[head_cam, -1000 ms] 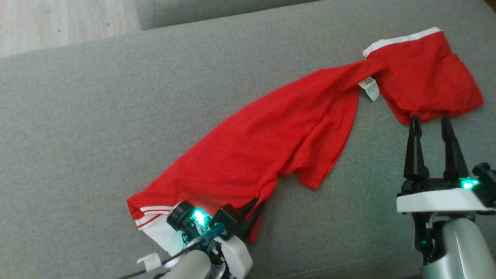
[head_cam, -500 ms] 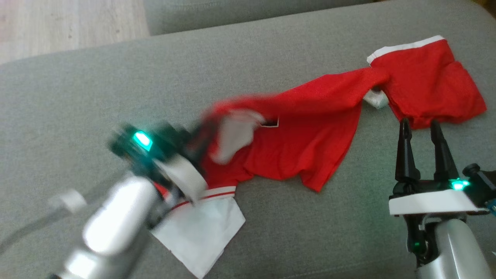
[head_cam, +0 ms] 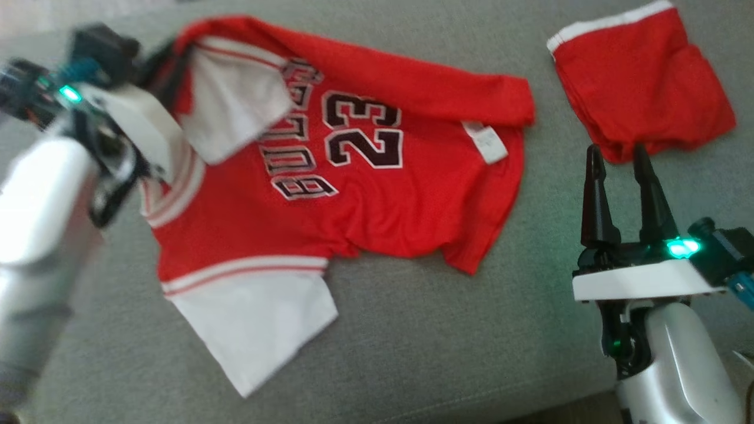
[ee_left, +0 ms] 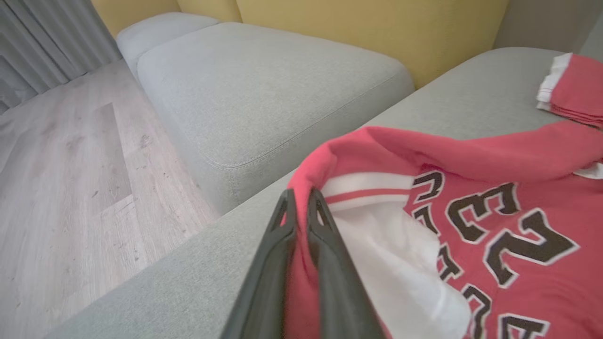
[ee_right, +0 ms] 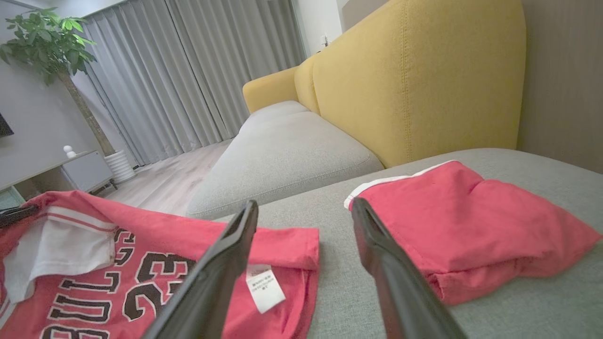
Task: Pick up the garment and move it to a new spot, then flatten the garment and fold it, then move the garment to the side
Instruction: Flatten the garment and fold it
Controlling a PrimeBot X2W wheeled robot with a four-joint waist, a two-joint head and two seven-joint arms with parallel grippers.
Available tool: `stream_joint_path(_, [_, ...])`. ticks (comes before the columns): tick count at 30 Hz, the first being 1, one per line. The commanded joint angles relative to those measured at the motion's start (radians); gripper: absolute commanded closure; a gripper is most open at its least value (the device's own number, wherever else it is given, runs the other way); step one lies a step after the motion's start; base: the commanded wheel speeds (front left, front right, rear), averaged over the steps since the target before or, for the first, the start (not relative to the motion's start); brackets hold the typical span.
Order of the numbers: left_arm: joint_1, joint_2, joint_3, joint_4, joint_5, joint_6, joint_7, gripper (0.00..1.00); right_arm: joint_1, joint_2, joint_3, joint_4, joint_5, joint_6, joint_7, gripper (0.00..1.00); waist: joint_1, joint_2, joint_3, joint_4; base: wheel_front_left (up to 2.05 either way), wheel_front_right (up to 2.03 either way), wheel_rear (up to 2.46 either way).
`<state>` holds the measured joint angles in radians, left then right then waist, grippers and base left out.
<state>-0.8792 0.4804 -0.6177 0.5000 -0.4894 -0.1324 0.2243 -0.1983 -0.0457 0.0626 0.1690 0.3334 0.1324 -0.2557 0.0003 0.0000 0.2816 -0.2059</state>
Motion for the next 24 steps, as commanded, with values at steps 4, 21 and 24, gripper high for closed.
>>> stream_joint_path(4, [-0.163, 0.073, 0.045, 0.072, -0.017, 0.002, -0.028, 1.00, -0.039, -0.004, 0.052, -0.040, 0.010, -0.002, -0.006, 0.00, -0.0003, 0.0000, 0.053, -0.044, 0.00, 0.00, 0.00])
stream_joint_path(21, [-0.217, -0.036, 0.048, 0.305, 0.023, 0.032, -0.435, 0.00, -0.038, -0.004, 0.036, -0.041, -0.021, -0.002, -0.006, 0.00, -0.0003, 0.0000, 0.009, 0.055, 0.00, 0.00, 0.00])
stream_joint_path(24, [-0.167, -0.056, 0.042, 0.286, 0.022, 0.037, -0.459, 0.00, -0.032, -0.004, 0.025, -0.035, -0.037, -0.002, -0.006, 0.00, -0.0003, 0.0000, -0.017, 0.089, 0.00, 0.00, 0.00])
